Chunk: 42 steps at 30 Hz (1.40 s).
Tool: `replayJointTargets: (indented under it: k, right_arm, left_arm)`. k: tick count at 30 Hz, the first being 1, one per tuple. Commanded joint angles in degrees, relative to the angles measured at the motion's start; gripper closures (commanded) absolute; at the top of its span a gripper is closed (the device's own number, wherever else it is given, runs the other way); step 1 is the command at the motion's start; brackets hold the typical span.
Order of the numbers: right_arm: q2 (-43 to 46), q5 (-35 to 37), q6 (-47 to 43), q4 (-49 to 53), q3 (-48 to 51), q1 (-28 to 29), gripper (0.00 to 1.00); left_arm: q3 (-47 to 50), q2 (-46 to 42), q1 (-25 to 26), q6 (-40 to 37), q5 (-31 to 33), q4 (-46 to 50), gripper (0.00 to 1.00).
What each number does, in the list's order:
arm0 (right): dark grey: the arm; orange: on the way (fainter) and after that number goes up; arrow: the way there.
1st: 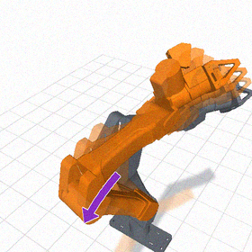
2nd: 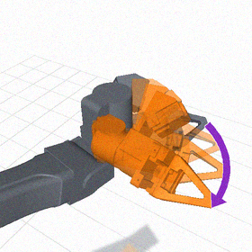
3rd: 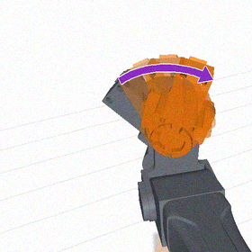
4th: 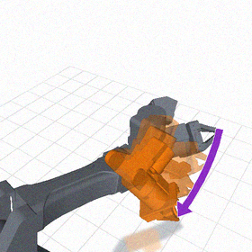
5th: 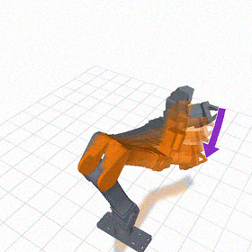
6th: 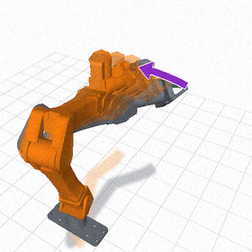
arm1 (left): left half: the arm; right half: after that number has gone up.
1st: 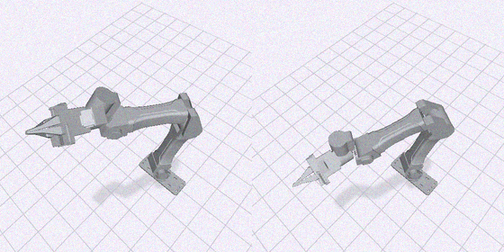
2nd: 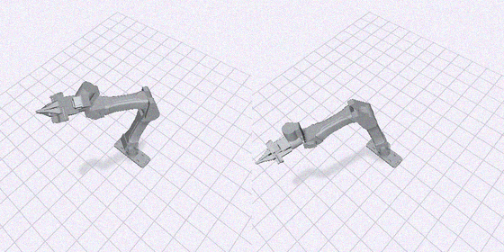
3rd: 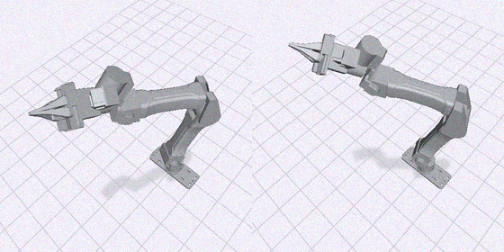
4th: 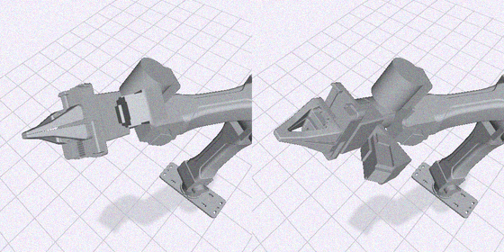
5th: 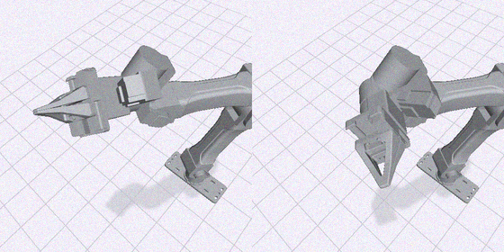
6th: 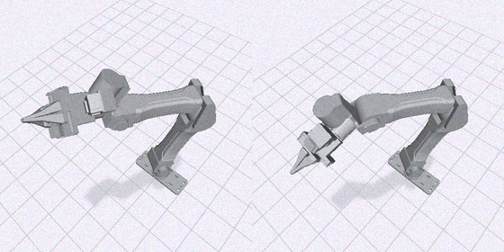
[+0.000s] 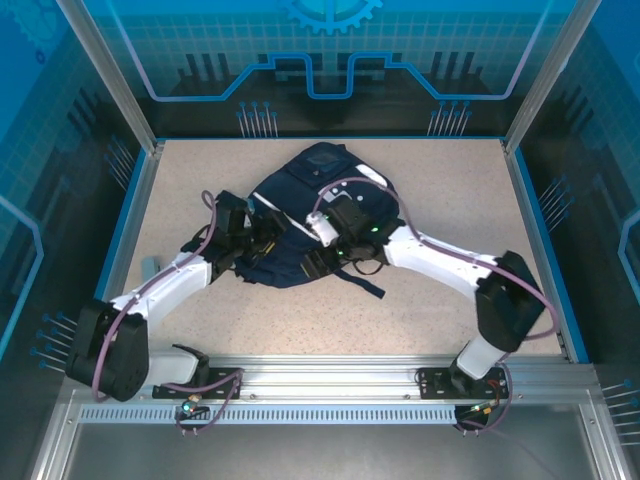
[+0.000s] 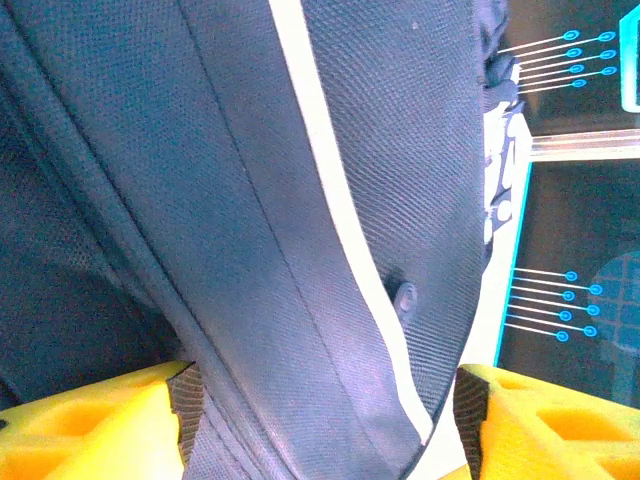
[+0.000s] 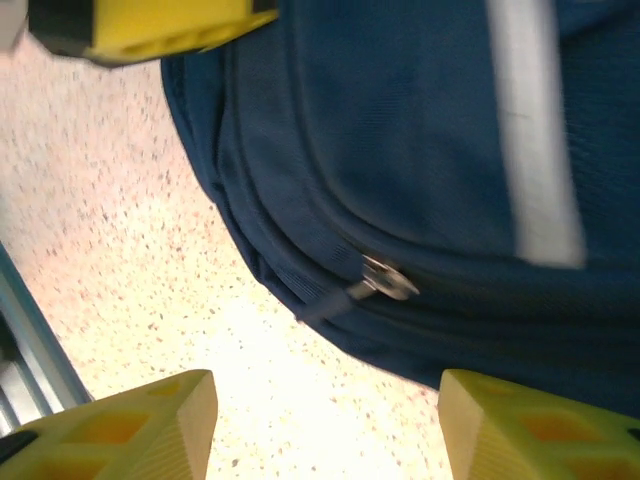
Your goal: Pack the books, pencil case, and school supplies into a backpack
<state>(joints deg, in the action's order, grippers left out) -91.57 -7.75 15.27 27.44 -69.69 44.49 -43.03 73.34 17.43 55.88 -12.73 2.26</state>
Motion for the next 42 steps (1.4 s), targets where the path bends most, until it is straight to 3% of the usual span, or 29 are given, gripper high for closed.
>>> replayJointTargets:
  k: [1, 4, 9, 15, 20, 33, 42]
  right_arm:
    - [4.08, 0.72, 6.67, -2.47, 2.2, -2.08, 0.36]
    - [5.55, 2.26, 11.02, -2.66, 2.97, -3.92, 0.35]
    - [5.59, 1.41, 18.93, -2.86, 3.13, -8.25, 0.34]
    - [5.22, -0.25, 24.04, -3.91, 4.29, -11.93, 0.33]
    - [4.73, -2.51, 27.55, -5.36, 6.56, -14.89, 0.25]
    - [5.72, -3.84, 28.41, -6.87, 8.23, -16.46, 0.21]
    - [5.01, -4.64, 28.15, -7.14, 8.04, -16.45, 0.21]
  left_arm:
    - [0.19, -3.72, 0.5, -5.53, 0.13, 4.32, 0.3]
    - [0.97, -6.22, 1.14, -8.1, 0.12, 5.97, 0.31]
    - [0.06, -8.88, 6.17, -15.06, 2.8, 9.77, 0.4]
    - [-3.92, -6.43, 16.26, -21.8, 13.88, 17.3, 0.48]
    - [-6.88, -1.24, 21.72, -23.55, 18.46, 18.12, 0.53]
    - [-13.9, 8.69, 24.16, -24.94, 23.9, 20.91, 0.71]
    - [-15.73, 11.43, 24.3, -22.84, 26.93, 23.69, 0.71]
